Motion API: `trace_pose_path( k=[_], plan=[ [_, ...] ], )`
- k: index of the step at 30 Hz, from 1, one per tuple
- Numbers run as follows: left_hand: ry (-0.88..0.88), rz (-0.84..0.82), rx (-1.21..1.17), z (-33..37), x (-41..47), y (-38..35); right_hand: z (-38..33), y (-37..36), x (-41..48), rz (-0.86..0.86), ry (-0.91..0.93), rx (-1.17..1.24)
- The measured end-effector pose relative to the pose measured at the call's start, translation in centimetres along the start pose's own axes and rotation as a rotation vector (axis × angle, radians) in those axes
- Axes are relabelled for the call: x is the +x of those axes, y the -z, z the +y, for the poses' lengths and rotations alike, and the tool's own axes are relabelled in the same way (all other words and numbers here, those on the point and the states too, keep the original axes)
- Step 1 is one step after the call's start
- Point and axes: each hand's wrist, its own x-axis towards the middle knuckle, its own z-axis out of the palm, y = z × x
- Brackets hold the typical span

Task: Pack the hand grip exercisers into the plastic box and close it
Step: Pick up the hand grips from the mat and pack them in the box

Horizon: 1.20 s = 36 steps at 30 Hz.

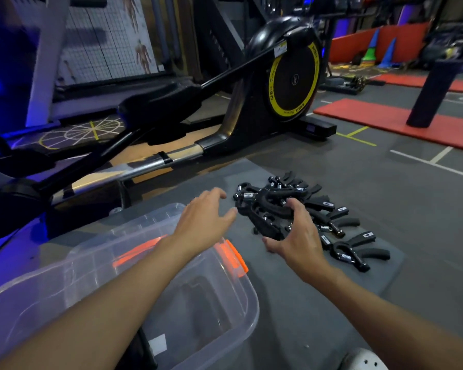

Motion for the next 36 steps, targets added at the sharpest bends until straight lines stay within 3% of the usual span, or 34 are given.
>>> trace_pose_path(
  k=[9, 20, 24, 31, 36],
  plan=[
    [0.055, 0.244, -0.179, 1.1, -1.4, 5.3, -8.8, 2.9, -2.5, -0.118, 0.383, -0.017],
    [0.131, 0.292, -0.246, -2.1, -4.8, 6.6, -12.1, 1.2, -5.7, -0.269, 0.583, -0.044],
    [0.117, 0.260, -0.330, -4.2, -6.2, 6.8, -12.5, 0.7, -6.3, -0.431, 0.510, 0.047],
    [0.177, 0.203, -0.356, -10.1, -9.4, 5.8, -10.8, -1.2, -6.6, -0.550, 0.267, 0.026],
    [0.228, 0.168, -0.311, -13.5, -11.2, 4.4, -10.4, -2.4, -6.1, -0.594, 0.284, -0.094]
  ],
)
